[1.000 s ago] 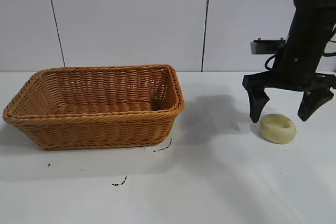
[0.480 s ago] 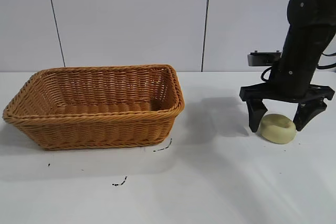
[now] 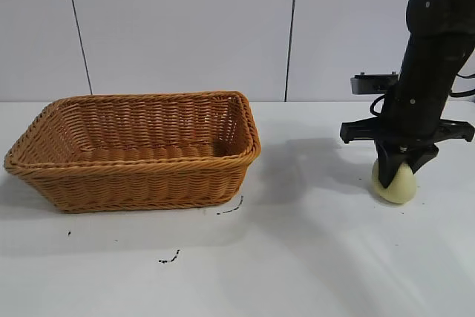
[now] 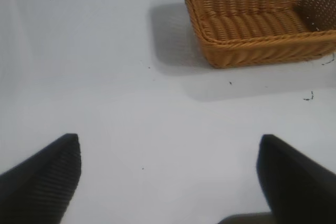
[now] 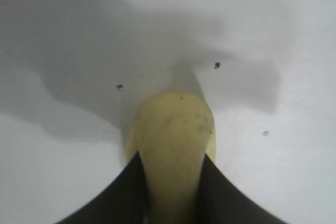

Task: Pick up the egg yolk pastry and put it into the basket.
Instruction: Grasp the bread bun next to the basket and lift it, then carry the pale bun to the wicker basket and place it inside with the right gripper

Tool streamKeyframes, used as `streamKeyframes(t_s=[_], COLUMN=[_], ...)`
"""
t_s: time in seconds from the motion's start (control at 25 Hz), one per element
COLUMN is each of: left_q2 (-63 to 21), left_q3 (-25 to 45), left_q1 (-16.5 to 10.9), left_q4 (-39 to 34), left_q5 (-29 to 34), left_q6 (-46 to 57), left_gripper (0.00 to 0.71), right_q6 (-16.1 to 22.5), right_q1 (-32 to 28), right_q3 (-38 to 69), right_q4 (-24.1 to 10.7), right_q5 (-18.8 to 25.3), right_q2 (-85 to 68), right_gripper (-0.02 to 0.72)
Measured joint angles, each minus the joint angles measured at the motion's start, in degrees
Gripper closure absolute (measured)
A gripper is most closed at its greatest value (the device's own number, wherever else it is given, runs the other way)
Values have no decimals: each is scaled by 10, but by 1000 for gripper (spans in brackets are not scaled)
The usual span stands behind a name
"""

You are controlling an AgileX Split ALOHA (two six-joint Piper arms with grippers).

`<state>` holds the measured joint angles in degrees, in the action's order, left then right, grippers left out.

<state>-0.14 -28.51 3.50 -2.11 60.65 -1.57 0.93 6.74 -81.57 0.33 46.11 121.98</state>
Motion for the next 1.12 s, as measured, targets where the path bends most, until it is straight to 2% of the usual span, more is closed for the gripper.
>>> streamKeyframes(t_s=[0.28, 0.4, 0.68, 0.8, 1.12], left_q2=[0, 0, 0, 0, 0], left_q3=[0, 0, 0, 0, 0], left_q1=[0, 0, 0, 0, 0], left_q4=[0, 0, 0, 0, 0], left_q5=[0, 0, 0, 0, 0], left_q6=[0, 0, 0, 0, 0], left_gripper=[17, 17, 17, 17, 17], right_q6=[-2, -3, -4, -4, -4], right_q1=[0, 0, 12, 46, 193], right_q3=[-21, -83, -234, -285, -391], right_q4=[-3, -3, -3, -3, 0], right_q5=[39, 87, 159, 177, 183], right_q2=[-105, -113, -70, -47, 4], right_gripper=[564, 566, 567, 567, 570])
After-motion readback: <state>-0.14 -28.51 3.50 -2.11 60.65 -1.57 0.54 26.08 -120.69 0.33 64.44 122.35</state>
